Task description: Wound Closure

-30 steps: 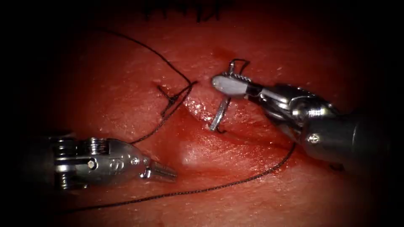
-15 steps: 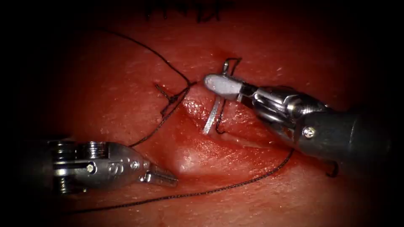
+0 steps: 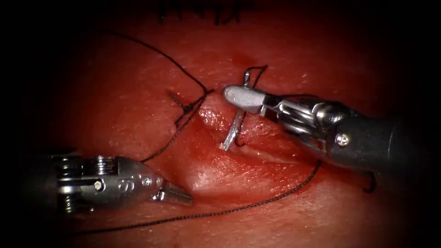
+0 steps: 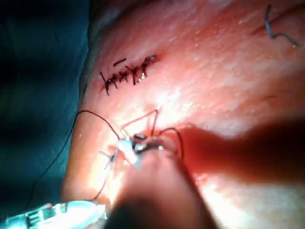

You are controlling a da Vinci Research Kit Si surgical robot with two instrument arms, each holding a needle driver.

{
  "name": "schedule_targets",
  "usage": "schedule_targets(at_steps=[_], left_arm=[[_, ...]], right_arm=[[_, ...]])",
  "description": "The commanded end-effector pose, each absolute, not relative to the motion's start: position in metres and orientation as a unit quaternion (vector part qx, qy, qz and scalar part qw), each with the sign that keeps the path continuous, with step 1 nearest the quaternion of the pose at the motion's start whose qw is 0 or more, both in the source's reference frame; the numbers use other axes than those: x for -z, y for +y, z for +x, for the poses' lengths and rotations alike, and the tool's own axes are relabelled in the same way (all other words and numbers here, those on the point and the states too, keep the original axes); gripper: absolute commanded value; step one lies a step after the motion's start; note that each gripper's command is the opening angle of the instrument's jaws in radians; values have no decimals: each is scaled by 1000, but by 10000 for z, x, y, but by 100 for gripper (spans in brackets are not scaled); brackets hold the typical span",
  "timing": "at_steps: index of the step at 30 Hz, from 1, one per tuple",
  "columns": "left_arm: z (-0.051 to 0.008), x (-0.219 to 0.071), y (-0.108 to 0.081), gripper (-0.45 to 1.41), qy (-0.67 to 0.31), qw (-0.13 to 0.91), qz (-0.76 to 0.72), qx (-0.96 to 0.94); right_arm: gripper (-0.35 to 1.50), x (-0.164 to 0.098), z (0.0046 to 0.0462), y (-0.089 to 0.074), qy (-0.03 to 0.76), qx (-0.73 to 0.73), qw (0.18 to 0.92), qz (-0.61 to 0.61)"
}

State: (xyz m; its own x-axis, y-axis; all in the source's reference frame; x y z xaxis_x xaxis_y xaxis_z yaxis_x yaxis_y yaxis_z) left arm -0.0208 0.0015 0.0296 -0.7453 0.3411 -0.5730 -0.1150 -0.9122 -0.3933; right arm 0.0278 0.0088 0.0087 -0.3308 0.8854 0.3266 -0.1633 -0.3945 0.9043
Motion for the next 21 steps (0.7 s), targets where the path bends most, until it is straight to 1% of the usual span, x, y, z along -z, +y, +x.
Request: schedule_targets(at_steps=[1,3,10,21], left_arm=[[-214,-302,14,-45,-169,124,-335,-919],[-214,-302,14,-45,-169,124,-335,-919],[-214,-302,14,-45,-169,124,-335,-919],[-214,-302,14,-45,-169,124,-335,-919]], right_arm=[[-35,-92,285,84,403,-709,366,449],[-35,-92,286,80,391,-710,349,469],[-35,-92,290,76,376,-707,327,501],[-35,-85,304,65,372,-696,317,526]])
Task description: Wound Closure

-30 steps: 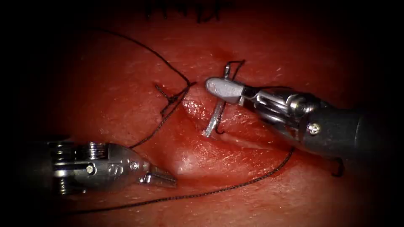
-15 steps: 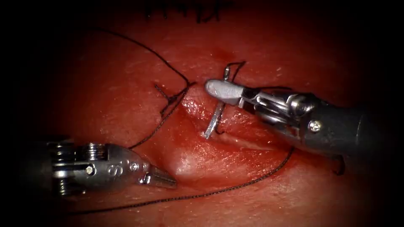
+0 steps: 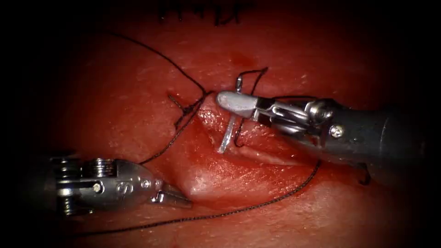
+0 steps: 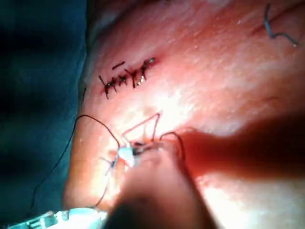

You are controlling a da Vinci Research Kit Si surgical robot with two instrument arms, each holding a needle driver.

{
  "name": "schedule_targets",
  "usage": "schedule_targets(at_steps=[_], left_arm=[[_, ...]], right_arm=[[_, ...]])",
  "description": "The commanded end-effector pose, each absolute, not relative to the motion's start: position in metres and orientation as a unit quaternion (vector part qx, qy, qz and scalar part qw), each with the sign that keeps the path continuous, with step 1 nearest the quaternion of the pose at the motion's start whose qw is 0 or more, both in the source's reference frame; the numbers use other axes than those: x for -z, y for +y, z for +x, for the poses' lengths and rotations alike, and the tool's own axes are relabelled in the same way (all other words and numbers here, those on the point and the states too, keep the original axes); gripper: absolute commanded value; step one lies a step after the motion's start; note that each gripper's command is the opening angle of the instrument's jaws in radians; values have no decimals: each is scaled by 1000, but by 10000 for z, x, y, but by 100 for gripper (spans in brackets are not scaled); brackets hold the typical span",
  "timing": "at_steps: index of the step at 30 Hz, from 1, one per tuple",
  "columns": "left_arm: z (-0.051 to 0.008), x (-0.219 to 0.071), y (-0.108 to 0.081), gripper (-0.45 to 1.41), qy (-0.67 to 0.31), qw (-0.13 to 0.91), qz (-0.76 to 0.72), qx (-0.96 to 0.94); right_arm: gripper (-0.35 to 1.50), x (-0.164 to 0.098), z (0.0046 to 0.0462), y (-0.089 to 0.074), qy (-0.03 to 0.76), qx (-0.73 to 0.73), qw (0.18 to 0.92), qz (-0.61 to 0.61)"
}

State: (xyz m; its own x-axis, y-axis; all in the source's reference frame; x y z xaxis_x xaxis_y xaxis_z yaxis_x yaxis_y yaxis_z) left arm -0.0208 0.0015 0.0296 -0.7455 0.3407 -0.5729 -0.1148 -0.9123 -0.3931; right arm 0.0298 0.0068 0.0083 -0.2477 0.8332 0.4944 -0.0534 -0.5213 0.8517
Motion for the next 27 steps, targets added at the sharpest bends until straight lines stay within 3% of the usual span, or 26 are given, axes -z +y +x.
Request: schedule_targets(at_steps=[1,19,21,23,25,26,27], left_arm=[[-214,-302,14,-45,-169,124,-335,-919],[-214,-301,14,-45,-169,124,-335,-919],[-214,-301,15,-45,-170,124,-335,-919],[-212,-299,16,-45,-172,126,-335,-918],[-211,-297,17,-45,-172,123,-336,-918],[-209,-295,19,-45,-172,120,-337,-918],[-204,-290,22,-45,-172,111,-340,-918]], right_arm=[[-35,-79,305,65,372,-695,315,529],[-35,-52,312,63,364,-696,311,535],[-35,-53,311,64,370,-695,303,537],[-35,-55,303,71,427,-658,337,521],[-27,-56,299,75,440,-657,337,511],[24,-58,295,82,457,-656,342,495],[114,-61,289,92,477,-652,346,478]])
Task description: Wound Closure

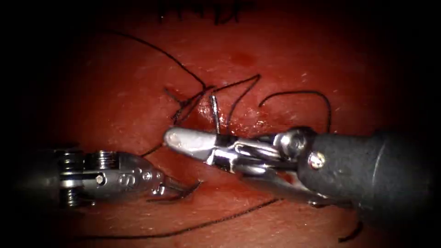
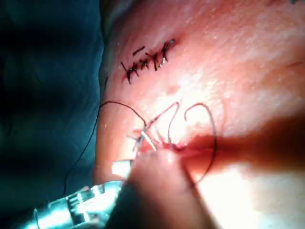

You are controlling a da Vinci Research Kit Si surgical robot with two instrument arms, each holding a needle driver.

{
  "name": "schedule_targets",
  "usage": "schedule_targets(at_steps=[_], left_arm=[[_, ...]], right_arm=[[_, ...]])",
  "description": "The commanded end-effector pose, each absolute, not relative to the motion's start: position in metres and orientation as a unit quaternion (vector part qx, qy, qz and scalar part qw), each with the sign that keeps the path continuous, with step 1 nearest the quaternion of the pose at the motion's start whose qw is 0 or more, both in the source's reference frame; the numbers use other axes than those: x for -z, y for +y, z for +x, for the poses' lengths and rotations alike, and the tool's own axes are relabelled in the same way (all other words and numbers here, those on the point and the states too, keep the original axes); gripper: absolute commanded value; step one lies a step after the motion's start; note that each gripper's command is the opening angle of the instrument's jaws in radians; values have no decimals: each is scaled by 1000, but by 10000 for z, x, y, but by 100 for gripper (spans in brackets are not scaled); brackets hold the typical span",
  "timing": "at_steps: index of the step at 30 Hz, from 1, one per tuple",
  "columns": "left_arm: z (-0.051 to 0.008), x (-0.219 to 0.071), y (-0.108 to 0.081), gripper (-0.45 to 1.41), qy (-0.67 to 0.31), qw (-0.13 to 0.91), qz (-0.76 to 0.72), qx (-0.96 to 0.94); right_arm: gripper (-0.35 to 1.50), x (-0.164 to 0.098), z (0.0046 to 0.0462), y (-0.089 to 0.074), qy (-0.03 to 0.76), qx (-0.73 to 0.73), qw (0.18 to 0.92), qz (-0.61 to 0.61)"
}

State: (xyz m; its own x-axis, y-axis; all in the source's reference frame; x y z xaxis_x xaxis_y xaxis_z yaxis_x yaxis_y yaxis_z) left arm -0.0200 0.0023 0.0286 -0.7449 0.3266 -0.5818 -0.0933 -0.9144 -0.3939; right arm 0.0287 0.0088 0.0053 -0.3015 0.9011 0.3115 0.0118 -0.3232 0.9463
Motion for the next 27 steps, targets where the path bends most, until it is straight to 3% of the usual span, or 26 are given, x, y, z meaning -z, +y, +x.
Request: schedule_targets(at_steps=[1,2,11,14,27], left_arm=[[-204,-290,22,-45,-172,111,-340,-918],[-200,-286,26,-40,-171,108,-350,-915],[-200,-263,28,-20,-150,47,-420,-894],[-203,-260,30,-11,-153,40,-447,-881],[-217,-264,50,-8,-130,60,-584,-799]], right_arm=[[114,-61,289,92,477,-652,346,478],[124,-65,278,101,490,-644,353,470],[114,-77,223,125,511,-627,393,438],[111,-78,221,125,512,-625,395,437],[104,-87,223,118,515,-621,401,433]])
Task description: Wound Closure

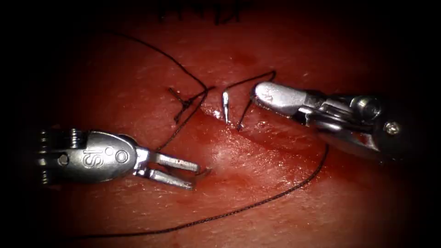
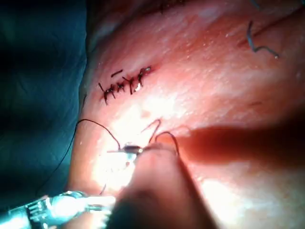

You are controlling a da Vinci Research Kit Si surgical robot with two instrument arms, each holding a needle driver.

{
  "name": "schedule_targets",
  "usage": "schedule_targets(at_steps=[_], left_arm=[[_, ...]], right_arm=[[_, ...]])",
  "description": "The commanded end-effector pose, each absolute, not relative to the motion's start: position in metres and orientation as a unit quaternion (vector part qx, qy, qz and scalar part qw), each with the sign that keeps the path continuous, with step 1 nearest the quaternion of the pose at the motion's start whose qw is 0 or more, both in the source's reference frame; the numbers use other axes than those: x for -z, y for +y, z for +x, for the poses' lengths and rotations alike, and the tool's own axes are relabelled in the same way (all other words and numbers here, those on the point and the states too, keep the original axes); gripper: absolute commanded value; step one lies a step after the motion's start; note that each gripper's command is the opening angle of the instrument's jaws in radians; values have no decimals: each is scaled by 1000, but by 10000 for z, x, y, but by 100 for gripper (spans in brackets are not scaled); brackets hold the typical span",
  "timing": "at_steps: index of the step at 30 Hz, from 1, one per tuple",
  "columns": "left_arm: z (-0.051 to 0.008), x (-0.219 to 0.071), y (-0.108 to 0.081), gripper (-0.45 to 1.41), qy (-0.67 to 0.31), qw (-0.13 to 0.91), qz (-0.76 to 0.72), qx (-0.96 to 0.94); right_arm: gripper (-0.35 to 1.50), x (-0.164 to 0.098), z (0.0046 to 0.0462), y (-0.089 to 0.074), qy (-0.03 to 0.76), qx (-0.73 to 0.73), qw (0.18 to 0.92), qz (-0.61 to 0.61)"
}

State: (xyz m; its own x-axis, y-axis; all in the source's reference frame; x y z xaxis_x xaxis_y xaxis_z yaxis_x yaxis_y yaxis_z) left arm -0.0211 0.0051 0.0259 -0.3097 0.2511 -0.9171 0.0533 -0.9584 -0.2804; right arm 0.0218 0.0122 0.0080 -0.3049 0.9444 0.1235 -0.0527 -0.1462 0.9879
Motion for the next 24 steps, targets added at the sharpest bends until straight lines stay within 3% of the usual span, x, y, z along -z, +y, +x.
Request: schedule_targets(at_steps=[1,7,11,15,17,18,19,20,21,24], left_arm=[[-218,-264,50,-8,-131,60,-584,-799],[-222,-264,47,0,-130,71,-593,-791],[-232,-260,43,27,-134,74,-608,-779],[-237,-259,44,29,-137,83,-620,-768],[-238,-260,45,19,-139,84,-624,-764],[-238,-261,46,5,-143,89,-625,-763],[-238,-261,46,5,-143,89,-625,-763],[-237,-261,46,-13,-146,93,-626,-761],[-236,-262,47,-45,-153,103,-627,-757],[-234,-263,48,-45,-192,140,-632,-738]], right_arm=[[104,-88,223,117,515,-621,403,433],[103,-90,224,115,514,-621,405,432],[98,-90,224,115,514,-622,404,431],[94,-90,224,114,514,-621,405,431],[91,-91,224,114,515,-621,405,431],[91,-91,224,113,515,-621,405,431],[91,-91,224,113,515,-621,405,431],[89,-91,225,113,515,-620,405,432],[89,-91,225,113,515,-620,405,431],[76,-91,226,110,515,-616,406,435]])
